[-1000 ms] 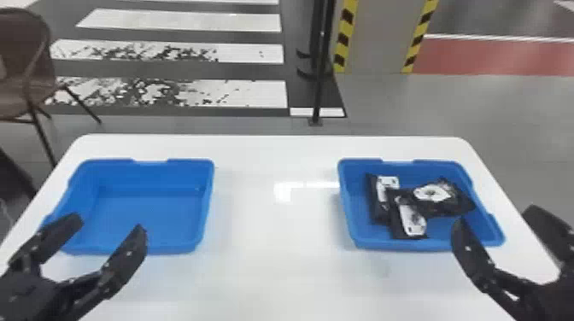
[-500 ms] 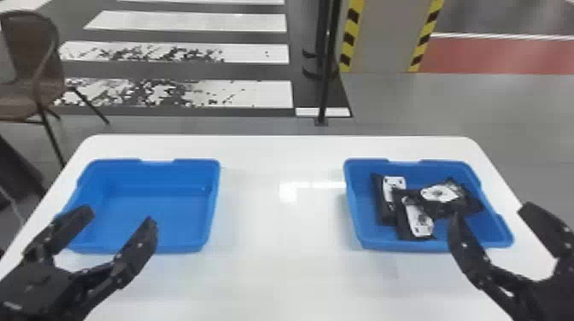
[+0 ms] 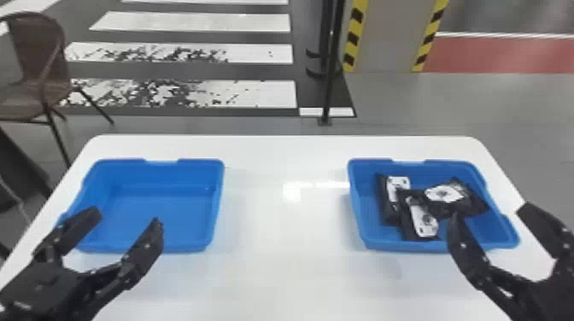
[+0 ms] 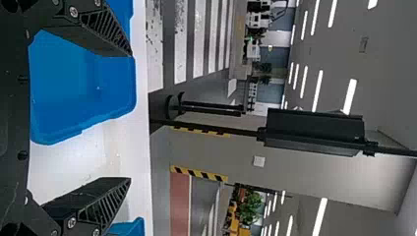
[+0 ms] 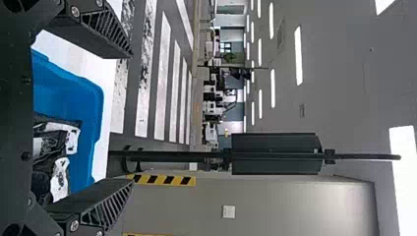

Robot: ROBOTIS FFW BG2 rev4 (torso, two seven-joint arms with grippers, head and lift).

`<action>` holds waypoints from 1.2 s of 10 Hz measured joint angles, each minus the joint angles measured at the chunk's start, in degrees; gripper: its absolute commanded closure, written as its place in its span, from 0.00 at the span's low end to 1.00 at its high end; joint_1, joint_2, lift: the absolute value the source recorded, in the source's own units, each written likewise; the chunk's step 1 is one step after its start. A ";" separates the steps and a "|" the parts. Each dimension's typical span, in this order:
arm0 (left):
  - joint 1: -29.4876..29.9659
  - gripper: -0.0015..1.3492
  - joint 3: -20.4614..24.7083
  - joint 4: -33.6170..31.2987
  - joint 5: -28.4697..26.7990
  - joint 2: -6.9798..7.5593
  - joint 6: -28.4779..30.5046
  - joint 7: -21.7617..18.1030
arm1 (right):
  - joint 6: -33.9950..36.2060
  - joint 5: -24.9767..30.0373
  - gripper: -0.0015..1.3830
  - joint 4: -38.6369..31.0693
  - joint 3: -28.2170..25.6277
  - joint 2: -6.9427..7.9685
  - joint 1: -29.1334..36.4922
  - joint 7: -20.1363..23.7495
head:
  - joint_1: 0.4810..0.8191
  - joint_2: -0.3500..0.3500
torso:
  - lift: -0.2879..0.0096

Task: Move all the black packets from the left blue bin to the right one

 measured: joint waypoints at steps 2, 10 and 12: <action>0.10 0.11 -0.20 0.00 0.06 0.00 -0.07 0.00 | 0.00 -0.15 0.09 0.10 0.03 0.00 -0.13 0.00 | 0.63 0.47 | 0.50; 0.54 0.11 -0.30 0.00 0.28 0.00 -0.38 0.00 | 0.00 -0.89 0.09 0.49 0.17 0.00 -0.28 0.00 | 0.63 0.47 | 0.50; 0.60 0.11 -0.34 0.00 0.45 0.00 -0.28 0.00 | -0.05 -1.14 0.09 0.70 0.31 0.00 -0.39 0.00 | 0.63 0.47 | 0.50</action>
